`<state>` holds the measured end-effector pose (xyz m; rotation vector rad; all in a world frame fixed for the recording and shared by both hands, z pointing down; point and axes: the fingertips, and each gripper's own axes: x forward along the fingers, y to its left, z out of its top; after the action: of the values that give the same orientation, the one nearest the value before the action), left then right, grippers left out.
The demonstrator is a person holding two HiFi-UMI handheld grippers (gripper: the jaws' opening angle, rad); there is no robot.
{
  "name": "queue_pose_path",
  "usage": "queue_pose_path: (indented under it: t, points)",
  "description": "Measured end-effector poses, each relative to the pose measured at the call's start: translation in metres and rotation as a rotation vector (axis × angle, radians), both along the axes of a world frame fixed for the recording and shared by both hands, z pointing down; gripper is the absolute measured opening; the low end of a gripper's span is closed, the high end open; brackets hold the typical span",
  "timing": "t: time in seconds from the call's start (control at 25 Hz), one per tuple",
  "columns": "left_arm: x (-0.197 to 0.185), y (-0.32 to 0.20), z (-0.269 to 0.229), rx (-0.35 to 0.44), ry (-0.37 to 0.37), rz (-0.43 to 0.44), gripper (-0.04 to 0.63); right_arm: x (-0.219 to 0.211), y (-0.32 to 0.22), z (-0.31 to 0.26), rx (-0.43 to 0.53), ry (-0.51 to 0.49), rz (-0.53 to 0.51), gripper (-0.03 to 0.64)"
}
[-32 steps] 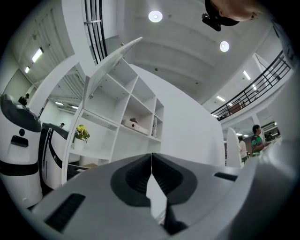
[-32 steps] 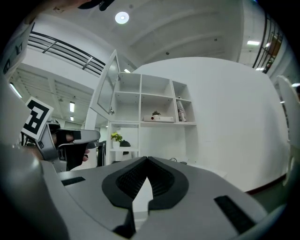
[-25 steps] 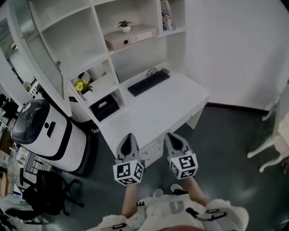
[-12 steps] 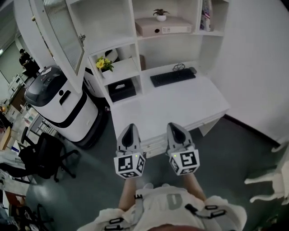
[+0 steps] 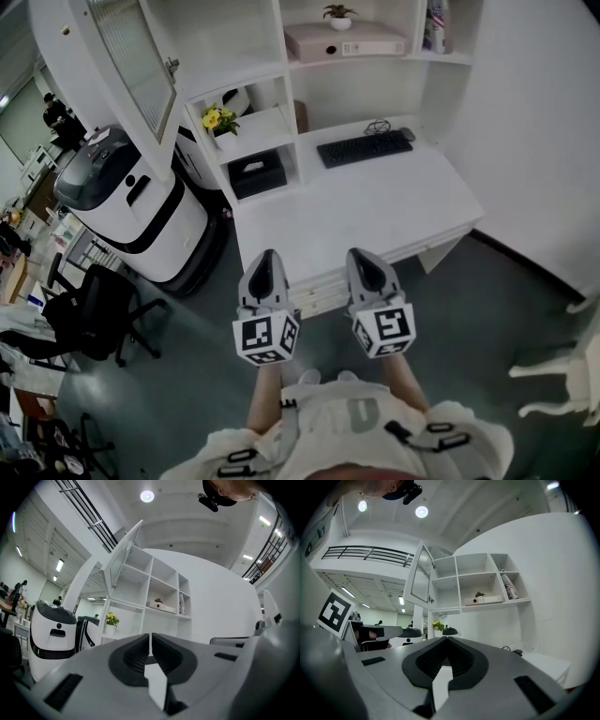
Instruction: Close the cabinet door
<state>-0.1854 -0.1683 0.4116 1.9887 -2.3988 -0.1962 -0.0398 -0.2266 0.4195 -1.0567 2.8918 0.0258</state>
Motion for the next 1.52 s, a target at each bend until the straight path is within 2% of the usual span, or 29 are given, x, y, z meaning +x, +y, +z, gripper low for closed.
queue_pose_path:
  t: [0.2, 0.4, 0.48, 0.8, 0.96, 1.08, 1.28, 1.52]
  points:
    - [-0.003, 0.001, 0.006, -0.015, 0.004, 0.029, 0.012, -0.005, 0.004, 0.007, -0.014, 0.0, -0.005, 0.005]
    - [-0.006, 0.002, 0.01, -0.002, 0.045, 0.08, 0.213, -0.008, 0.006, 0.011, -0.029, 0.008, -0.003, 0.005]
    - [-0.01, 0.005, 0.01, 0.007, 0.048, 0.068, 0.244, -0.008, 0.007, 0.013, -0.034, 0.01, -0.002, 0.005]
    - [-0.029, 0.015, 0.023, -0.021, 0.13, 0.045, 0.258, -0.011, 0.015, 0.019, -0.05, 0.023, 0.003, 0.005]
    - [-0.051, 0.011, 0.016, -0.018, 0.148, 0.026, 0.256, -0.013, 0.016, 0.021, -0.052, 0.028, 0.0, 0.005]
    - [-0.082, 0.004, -0.011, 0.0, 0.119, -0.006, 0.256, -0.016, 0.02, 0.02, -0.05, 0.027, -0.007, 0.005]
    - [-0.134, 0.002, -0.087, 0.072, 0.014, -0.078, 0.256, -0.021, 0.024, 0.019, -0.055, 0.014, -0.015, 0.005]
    - [-0.171, 0.009, -0.172, 0.147, -0.101, -0.135, 0.256, -0.03, 0.028, 0.016, -0.052, 0.014, -0.034, 0.005]
